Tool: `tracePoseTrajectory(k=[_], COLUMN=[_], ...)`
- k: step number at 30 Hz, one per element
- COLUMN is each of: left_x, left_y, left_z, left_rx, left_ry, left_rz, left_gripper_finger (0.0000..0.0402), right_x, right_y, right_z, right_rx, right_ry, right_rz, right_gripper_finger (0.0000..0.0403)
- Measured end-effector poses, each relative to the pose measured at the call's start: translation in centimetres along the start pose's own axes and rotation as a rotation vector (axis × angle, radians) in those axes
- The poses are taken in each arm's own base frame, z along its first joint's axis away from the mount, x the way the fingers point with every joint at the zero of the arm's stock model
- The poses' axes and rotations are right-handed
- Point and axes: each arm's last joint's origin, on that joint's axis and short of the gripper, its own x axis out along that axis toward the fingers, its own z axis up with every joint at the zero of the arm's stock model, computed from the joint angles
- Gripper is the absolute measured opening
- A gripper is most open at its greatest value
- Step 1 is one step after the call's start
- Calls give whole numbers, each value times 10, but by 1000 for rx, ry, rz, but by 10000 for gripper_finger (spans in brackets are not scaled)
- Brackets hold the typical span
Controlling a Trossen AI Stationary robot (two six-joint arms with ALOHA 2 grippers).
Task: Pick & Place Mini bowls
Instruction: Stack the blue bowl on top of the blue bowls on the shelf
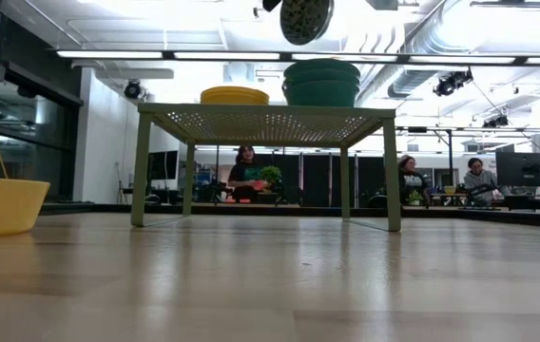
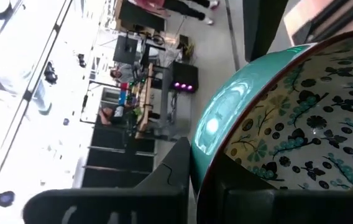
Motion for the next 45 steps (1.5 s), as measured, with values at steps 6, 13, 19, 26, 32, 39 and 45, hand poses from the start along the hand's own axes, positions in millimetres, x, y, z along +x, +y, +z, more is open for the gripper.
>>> tracePoseTrajectory(k=[6, 13, 19, 26, 32, 39, 45], left_x=[-1, -3, -4, -4, -4, 1, 1], left_y=[0, -1, -2, -2, -3, -8, -8], left_z=[2, 6, 8, 8, 8, 9, 9], left_rx=[70, 102, 119, 123, 156, 204, 221], left_ry=[-9, -39, -44, -43, -55, -56, -48], left_rz=[1, -1, -1, -1, -10, -25, -20], left_gripper_finger=[7, 7, 7, 7, 7, 7, 7], right_x=[0, 0, 0, 0, 0, 0, -1], right_y=[0, -1, -1, -1, 0, 1, 2], right_z=[-3, -5, -6, -7, -8, -10, -11], right_rx=[-60, -158, -173, -181, -202, -228, -221], right_ry=[32, 66, 76, 81, 85, 97, 102], right_rz=[-30, -77, -84, -86, -63, -44, -47], right_gripper_finger=[204, 196, 167, 120, 65, 6, 9])
